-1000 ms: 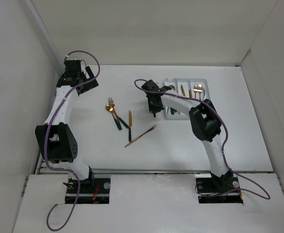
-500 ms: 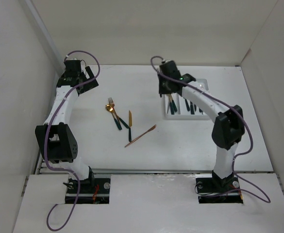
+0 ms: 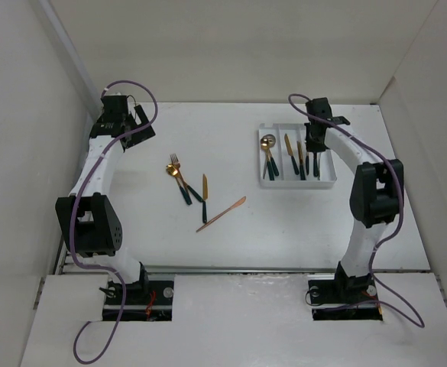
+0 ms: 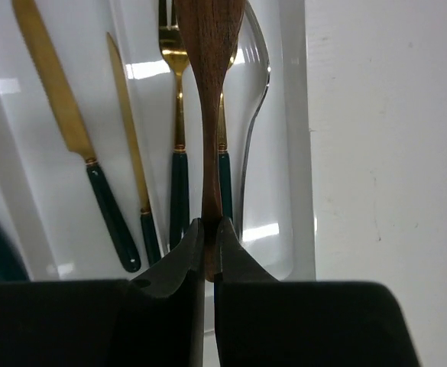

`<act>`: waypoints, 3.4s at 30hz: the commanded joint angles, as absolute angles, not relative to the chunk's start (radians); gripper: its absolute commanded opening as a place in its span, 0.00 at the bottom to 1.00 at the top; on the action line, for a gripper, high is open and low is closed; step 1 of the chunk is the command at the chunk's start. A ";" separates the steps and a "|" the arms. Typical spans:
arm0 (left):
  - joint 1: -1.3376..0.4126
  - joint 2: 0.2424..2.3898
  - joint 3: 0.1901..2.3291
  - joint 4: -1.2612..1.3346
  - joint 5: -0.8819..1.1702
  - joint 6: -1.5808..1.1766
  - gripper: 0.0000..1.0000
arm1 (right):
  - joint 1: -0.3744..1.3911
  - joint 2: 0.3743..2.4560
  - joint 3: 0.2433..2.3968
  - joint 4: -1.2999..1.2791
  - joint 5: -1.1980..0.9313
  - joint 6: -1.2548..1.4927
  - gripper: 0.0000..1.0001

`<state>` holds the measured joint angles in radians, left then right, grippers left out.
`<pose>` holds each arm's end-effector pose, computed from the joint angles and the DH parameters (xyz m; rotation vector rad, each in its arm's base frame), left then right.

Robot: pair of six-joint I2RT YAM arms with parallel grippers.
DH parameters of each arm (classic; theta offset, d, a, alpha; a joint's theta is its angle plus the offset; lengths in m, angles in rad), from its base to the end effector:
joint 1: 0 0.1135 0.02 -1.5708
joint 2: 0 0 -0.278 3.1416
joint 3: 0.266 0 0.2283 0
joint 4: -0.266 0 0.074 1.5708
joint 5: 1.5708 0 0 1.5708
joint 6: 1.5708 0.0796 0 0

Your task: Sort the eating utensils into containers

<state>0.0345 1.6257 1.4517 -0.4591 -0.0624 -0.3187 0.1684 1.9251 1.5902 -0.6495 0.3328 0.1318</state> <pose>0.3859 0.0183 0.3213 -0.4214 2.1633 -0.0900 0.4251 0.0459 0.2342 0.0810 2.5011 -0.3022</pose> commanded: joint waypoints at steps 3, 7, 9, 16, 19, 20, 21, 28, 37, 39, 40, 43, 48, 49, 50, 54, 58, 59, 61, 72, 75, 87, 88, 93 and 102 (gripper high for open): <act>0.035 1.588 1.448 -0.437 -0.075 -0.316 0.91 | 0.143 1.989 1.601 -0.673 0.353 0.084 0.00; 0.035 1.588 1.439 -0.437 -0.086 -0.316 0.91 | 0.143 2.013 1.612 -0.702 0.362 0.087 0.29; 0.035 1.588 1.439 -0.437 -0.086 -0.316 0.91 | 0.143 2.002 1.621 -0.712 0.362 0.100 0.44; 0.035 1.588 1.439 -0.419 0.010 -0.282 0.93 | 0.176 1.853 1.657 -0.724 0.440 0.253 0.62; -0.026 1.621 1.479 -0.449 0.029 -0.160 0.93 | 0.236 1.737 1.623 -0.710 0.508 0.348 0.68; -0.107 1.637 1.532 -0.481 0.014 -0.117 0.93 | 0.256 1.711 1.612 -0.697 0.499 0.366 0.71; -0.151 1.649 1.551 -0.547 0.002 -0.076 0.92 | 0.256 1.688 1.591 -0.696 0.480 0.379 0.71; -0.415 1.680 1.436 -0.710 0.064 0.100 0.82 | 0.360 1.576 1.490 -0.698 0.433 0.488 0.71; -0.623 1.761 1.273 -0.747 0.035 0.108 0.79 | 0.456 1.471 1.319 -0.687 0.485 0.554 0.71; -0.623 1.781 1.261 -0.735 0.057 0.107 0.79 | 0.468 1.451 1.286 -0.687 0.485 0.554 0.71; -0.614 1.802 1.261 -0.724 0.057 0.107 0.78 | 0.468 1.430 1.276 -0.687 0.494 0.554 0.71; -0.601 1.831 1.270 -0.715 0.069 0.107 0.75 | 0.468 1.401 1.253 -0.687 0.514 0.554 0.71; -0.603 1.850 1.261 -0.715 0.127 0.117 0.64 | 0.468 1.359 1.235 -0.696 0.548 0.545 0.71; -0.613 1.850 1.261 -0.706 0.127 0.117 0.63 | 0.468 1.347 1.224 -0.696 0.558 0.545 0.71; -0.614 1.859 1.261 -0.706 0.127 0.117 0.62 | 0.468 1.338 1.224 -0.696 0.558 0.545 0.71; -0.626 1.879 1.252 -0.706 0.137 0.117 0.56 | 0.468 1.318 1.203 -0.696 0.568 0.545 0.71; -0.626 1.917 1.252 -0.697 0.137 0.117 0.51 | 0.468 1.308 1.193 -0.696 0.577 0.545 0.71; -0.626 1.927 1.252 -0.696 0.137 0.117 0.47 | 0.468 1.308 1.193 -0.706 0.586 0.545 0.71; -0.617 1.950 1.252 -0.696 0.137 0.117 0.43 | 0.468 1.308 1.193 -0.706 0.597 0.545 0.71; -0.597 2.019 1.312 -0.667 0.167 0.060 0.00 | 0.468 1.298 1.203 -0.726 0.626 0.545 0.71; -0.586 2.040 1.312 -0.667 0.179 0.051 0.00 | 0.468 1.298 1.203 -0.735 0.626 0.545 0.71; -0.453 1.940 1.561 -0.652 0.330 -0.026 0.00 | 0.468 1.278 1.212 -0.724 0.617 0.545 0.71; -0.437 1.925 1.577 -0.652 0.345 -0.040 0.00 | 0.468 1.278 1.212 -0.715 0.617 0.554 0.71; -0.428 1.924 1.748 -0.640 0.443 -0.086 0.00 | 0.448 1.269 1.201 -0.680 0.605 0.584 0.73; -0.541 2.002 1.928 -0.171 0.663 -0.418 0.00 | 0.354 1.214 1.232 -0.650 0.578 0.716 0.73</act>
